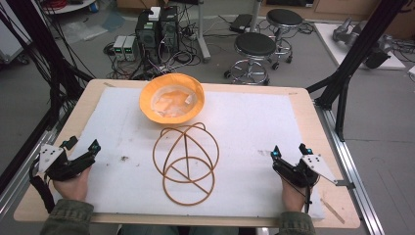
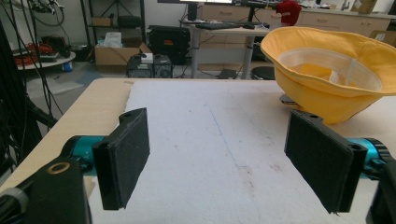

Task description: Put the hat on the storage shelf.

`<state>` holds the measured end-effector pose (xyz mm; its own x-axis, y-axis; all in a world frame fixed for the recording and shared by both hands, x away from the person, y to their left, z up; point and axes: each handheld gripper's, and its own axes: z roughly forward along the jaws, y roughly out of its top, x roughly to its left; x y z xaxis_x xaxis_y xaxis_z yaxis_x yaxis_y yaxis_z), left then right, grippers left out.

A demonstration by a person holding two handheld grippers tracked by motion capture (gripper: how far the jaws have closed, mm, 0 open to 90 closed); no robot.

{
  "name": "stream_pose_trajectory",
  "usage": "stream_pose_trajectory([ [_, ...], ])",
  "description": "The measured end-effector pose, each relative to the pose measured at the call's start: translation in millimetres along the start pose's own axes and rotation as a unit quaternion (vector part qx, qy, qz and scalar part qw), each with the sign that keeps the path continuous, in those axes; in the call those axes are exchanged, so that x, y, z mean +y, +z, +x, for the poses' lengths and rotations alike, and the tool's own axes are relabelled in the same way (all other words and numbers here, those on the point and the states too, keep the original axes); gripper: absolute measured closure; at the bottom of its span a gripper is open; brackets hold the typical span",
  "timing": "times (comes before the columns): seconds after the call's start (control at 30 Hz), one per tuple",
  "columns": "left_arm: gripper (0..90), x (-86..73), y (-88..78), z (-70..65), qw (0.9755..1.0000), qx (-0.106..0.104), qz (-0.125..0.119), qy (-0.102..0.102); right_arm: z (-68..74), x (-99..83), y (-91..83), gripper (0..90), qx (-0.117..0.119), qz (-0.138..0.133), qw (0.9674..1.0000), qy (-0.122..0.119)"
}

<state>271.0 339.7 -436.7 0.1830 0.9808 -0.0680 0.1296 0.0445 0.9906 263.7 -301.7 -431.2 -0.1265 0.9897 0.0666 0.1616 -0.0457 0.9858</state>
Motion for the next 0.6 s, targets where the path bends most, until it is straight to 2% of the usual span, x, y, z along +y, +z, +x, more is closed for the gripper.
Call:
stream_pose_trajectory([
  [0.6,22.5,-0.3,-0.1,0.0,1.0,-0.003,-0.001,-0.004,-0.5,-0.3,0.3,9.5,-0.006,0.005,1.0,0.0],
])
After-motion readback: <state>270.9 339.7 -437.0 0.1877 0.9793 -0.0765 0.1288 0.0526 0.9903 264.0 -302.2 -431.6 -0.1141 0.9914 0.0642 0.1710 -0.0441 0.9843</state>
